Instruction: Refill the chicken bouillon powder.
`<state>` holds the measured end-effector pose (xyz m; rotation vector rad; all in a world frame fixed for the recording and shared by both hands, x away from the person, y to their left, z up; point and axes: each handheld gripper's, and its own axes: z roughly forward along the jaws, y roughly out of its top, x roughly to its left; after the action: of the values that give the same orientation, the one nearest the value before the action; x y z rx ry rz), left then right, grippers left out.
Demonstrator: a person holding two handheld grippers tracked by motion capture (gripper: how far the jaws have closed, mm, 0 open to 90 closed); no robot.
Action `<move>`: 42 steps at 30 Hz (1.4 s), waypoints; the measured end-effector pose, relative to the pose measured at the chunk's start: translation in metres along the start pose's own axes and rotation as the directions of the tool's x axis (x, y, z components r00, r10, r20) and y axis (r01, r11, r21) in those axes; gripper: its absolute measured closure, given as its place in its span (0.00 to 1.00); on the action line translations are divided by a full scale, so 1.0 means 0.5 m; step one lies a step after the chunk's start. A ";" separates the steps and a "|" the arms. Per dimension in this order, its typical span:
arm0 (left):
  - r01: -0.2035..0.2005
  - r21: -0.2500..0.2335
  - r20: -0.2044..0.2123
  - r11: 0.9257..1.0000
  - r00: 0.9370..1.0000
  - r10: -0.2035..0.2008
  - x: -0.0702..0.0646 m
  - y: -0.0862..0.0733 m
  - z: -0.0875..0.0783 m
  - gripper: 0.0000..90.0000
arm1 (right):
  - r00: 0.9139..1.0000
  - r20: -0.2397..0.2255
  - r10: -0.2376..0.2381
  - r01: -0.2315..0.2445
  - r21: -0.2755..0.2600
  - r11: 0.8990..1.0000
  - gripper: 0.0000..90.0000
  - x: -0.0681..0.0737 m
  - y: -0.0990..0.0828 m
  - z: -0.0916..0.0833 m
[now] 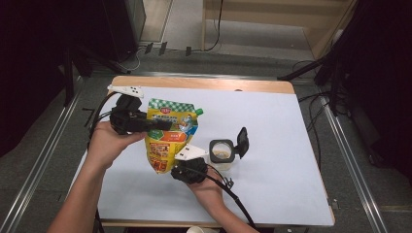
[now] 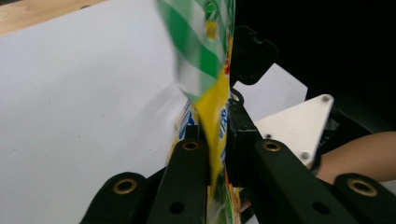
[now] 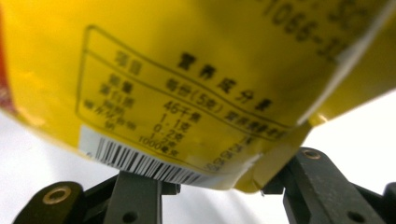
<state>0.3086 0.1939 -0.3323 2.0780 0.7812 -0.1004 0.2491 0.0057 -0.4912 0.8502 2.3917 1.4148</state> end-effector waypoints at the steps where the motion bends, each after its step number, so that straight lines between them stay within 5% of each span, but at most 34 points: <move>1: -0.004 0.009 -0.002 1.000 1.000 0.004 -0.001 0.000 0.006 0.94 | 1.000 0.000 -0.003 0.003 0.004 1.000 0.68 0.003 0.000 -0.004; 8: -0.008 0.006 0.007 1.000 1.000 0.008 -0.015 0.003 0.023 0.92 | 0.999 -0.046 -0.006 0.007 0.015 1.000 0.68 0.015 0.004 -0.037; 14: -0.069 0.025 -0.007 0.997 0.998 0.069 -0.034 0.004 0.055 0.90 | 0.992 -0.125 0.037 -0.036 0.010 0.999 0.67 0.022 0.001 -0.057; 24: -0.067 0.036 0.004 0.997 0.998 0.067 -0.035 0.002 0.086 0.90 | 0.985 -0.162 0.063 -0.061 0.017 0.998 0.67 0.034 0.001 -0.065; 29: -0.055 0.059 0.021 0.997 0.998 0.054 -0.041 0.002 0.107 0.89 | 0.989 -0.150 0.005 -0.002 0.020 1.000 0.68 0.047 0.001 -0.072; 42: -0.023 0.103 0.009 0.994 1.000 0.022 -0.055 0.008 0.139 0.87 | 0.983 -0.182 0.019 -0.017 0.016 1.000 0.67 0.059 0.006 -0.079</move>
<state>0.3037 0.1253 -0.3621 2.1819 0.7616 -0.1390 0.2077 -0.0045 -0.4660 0.7782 2.5360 1.5450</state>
